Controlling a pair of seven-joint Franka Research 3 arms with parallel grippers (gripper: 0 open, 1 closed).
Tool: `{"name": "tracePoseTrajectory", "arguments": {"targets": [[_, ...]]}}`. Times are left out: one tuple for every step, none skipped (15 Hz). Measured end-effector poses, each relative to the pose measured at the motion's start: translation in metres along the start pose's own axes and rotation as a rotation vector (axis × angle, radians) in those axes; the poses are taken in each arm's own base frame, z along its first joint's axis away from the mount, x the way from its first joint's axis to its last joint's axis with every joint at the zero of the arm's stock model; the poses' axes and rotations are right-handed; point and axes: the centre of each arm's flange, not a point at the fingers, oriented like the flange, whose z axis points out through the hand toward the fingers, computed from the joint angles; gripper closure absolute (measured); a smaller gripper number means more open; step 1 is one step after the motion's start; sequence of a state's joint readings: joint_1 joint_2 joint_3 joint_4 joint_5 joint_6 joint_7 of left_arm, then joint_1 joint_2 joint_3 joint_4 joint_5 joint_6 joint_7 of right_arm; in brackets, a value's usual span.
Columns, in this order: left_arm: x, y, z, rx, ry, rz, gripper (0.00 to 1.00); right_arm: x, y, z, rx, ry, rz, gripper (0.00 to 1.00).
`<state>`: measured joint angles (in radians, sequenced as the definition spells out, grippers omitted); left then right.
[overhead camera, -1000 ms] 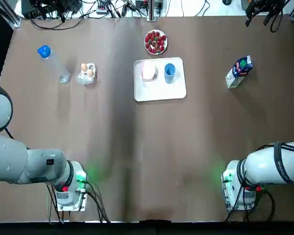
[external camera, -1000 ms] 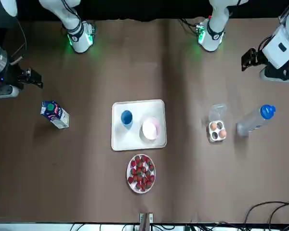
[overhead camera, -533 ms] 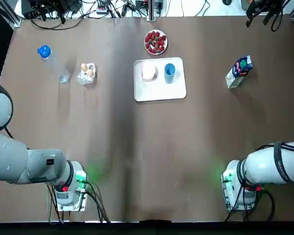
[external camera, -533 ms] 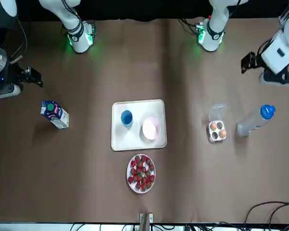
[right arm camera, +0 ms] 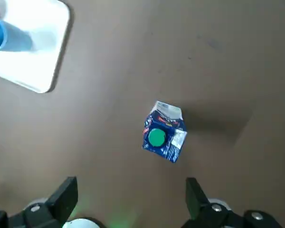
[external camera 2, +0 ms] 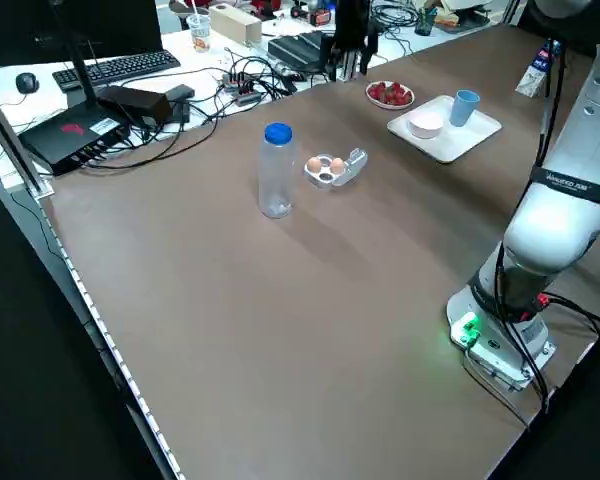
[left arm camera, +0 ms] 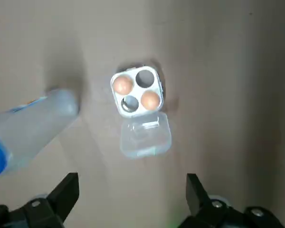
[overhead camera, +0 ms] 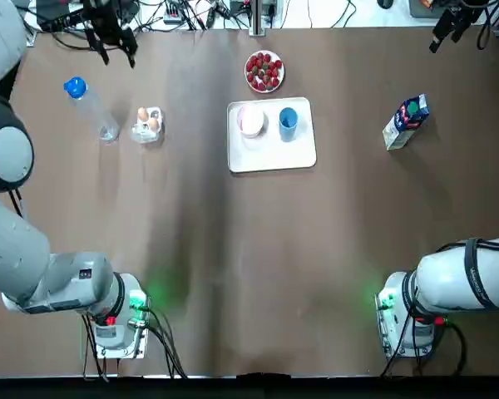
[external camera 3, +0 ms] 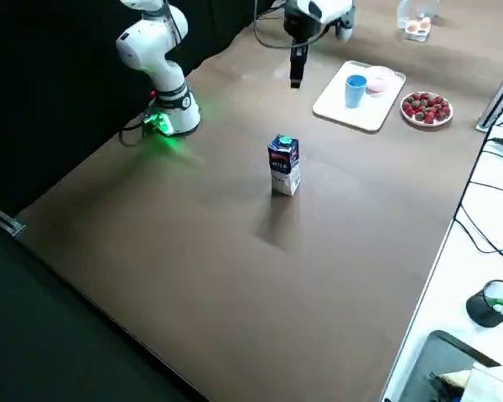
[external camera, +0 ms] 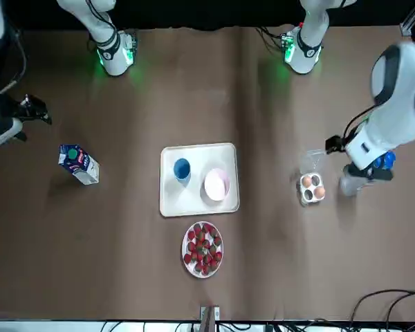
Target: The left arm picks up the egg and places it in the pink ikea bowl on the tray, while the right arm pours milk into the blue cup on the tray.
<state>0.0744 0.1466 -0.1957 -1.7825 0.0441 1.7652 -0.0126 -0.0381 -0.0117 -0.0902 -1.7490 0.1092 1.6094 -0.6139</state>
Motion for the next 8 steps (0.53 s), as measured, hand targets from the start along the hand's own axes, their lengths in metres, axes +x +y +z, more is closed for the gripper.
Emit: {"name": "tracePoseTrajectory", "arguments": {"targets": [[0.005, -0.001, 0.023, -0.004, -0.004, 0.0, 0.0, -0.004, 0.014, 0.006, 0.04, 0.018, -0.023, 0.0], [0.009, -0.002, 0.044, -0.008, -0.008, 0.0, 0.0, -0.008, 0.03, 0.012, 0.073, 0.033, -0.046, 0.0], [0.013, -0.003, 0.061, -0.013, -0.008, 0.0, 0.0, -0.012, 0.046, 0.02, 0.099, 0.043, -0.078, 0.0], [0.018, -0.004, 0.076, -0.017, -0.005, 0.003, 0.0, -0.016, 0.06, 0.028, 0.121, 0.05, -0.121, 0.0], [0.023, -0.005, 0.088, -0.018, -0.003, 0.007, 0.0, -0.017, 0.071, 0.037, 0.137, 0.053, -0.178, 0.0], [0.029, -0.005, 0.1, -0.014, -0.002, 0.013, 0.0, -0.017, 0.08, 0.046, 0.152, 0.059, -0.238, 0.0], [0.034, -0.006, 0.111, -0.006, 0.002, 0.02, 0.0, -0.015, 0.088, 0.054, 0.168, 0.07, -0.291, 0.0], [0.039, -0.007, 0.122, 0.003, 0.008, 0.028, 0.0, -0.014, 0.096, 0.061, 0.184, 0.083, -0.337, 0.0]]}}
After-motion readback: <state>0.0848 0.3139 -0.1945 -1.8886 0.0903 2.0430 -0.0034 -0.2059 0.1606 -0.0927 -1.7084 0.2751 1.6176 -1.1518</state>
